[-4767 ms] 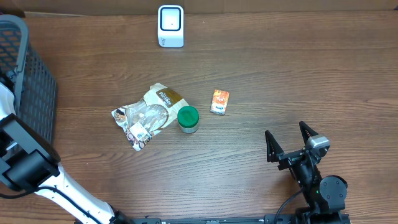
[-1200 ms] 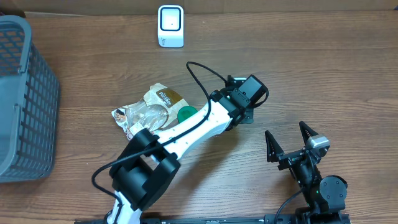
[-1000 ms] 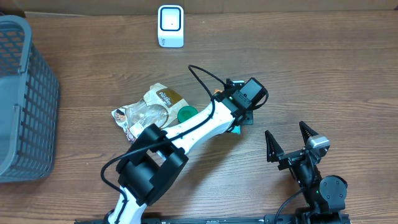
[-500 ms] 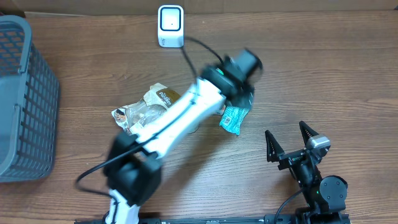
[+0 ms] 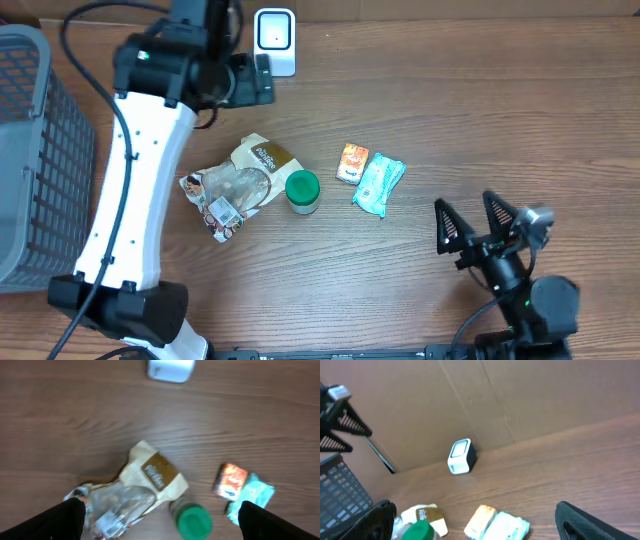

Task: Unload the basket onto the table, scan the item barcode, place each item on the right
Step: 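Raise the left gripper away and move the right gripper toward the pack, then grasp the mint-green pack with the right gripper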

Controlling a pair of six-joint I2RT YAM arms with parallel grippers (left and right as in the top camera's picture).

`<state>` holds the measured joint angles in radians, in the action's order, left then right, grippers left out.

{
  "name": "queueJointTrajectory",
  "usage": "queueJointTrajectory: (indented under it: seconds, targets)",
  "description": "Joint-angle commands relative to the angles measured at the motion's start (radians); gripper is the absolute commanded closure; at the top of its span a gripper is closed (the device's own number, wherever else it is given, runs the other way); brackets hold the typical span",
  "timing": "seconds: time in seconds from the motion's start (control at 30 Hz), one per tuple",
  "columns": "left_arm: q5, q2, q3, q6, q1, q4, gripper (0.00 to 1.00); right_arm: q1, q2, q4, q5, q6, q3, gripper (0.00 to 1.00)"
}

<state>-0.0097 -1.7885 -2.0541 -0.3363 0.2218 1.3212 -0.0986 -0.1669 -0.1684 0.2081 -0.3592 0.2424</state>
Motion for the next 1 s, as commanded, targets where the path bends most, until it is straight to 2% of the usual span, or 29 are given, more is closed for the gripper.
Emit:
queueJointTrajectory:
  seconds: [0.0,0.07,0.23,0.47,0.63,0.7,0.83,0.97]
  targets:
    - [0.008,-0.007,-0.001,0.026,-0.055,0.019,0.00,0.005,-0.196,-0.077,0.034,0.052,0.209,0.00]
    - [-0.003,-0.007,-0.001,0.026,-0.071,0.021,0.00,0.005,-0.321,-0.168,0.035,0.055,0.329,0.00]
    - [-0.079,-0.007,-0.001,0.060,-0.103,0.063,0.00,0.005,-0.694,-0.481,0.119,0.172,0.704,0.00]
    - [-0.051,-0.007,-0.001,0.164,-0.204,0.067,0.00,0.005,-1.135,-0.788,0.126,0.264,1.093,0.00]
    - [0.068,-0.006,-0.001,0.264,-0.295,0.068,0.00,0.005,-1.326,-0.756,0.123,0.264,1.147,0.00]
    - [0.093,-0.006,-0.001,0.310,-0.323,0.072,0.00,0.005,-1.391,-0.733,0.120,0.308,1.146,0.00]
    - [0.092,-0.007,0.002,0.331,-0.348,0.080,0.00,-0.005,-1.507,-0.718,0.185,0.683,1.146,0.08]
    - [0.077,-0.009,0.004,0.330,-0.348,0.081,0.00,-0.005,-1.633,-0.687,0.189,0.842,1.146,0.15]
